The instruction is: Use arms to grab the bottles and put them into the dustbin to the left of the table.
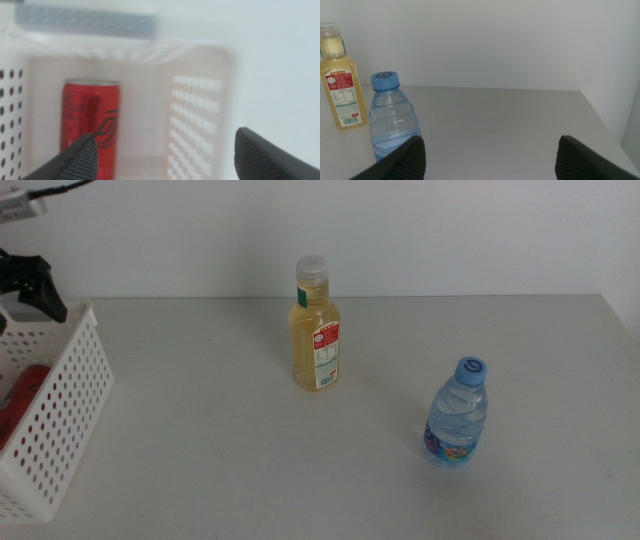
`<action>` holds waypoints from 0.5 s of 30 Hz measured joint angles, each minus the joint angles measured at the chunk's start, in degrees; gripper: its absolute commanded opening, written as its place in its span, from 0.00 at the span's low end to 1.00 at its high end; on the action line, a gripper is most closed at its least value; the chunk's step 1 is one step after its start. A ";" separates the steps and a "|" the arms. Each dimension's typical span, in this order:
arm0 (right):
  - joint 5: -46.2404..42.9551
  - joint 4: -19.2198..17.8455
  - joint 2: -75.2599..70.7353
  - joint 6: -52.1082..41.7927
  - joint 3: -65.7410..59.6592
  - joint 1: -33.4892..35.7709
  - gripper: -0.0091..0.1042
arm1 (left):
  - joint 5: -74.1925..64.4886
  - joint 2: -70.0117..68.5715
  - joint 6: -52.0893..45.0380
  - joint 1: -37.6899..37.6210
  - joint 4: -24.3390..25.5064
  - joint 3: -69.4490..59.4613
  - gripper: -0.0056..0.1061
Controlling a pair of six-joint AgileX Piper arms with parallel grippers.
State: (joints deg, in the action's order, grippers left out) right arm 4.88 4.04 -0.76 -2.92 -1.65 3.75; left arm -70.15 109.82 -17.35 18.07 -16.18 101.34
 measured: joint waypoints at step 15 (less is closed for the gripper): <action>0.00 0.00 0.00 0.00 0.00 0.00 0.67 | 8.47 -29.42 -0.70 -19.64 4.74 -12.73 0.89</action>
State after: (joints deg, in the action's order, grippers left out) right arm 4.88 4.04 -0.76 -2.92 -1.65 3.75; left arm -61.68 80.40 -18.05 -1.57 -11.44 88.61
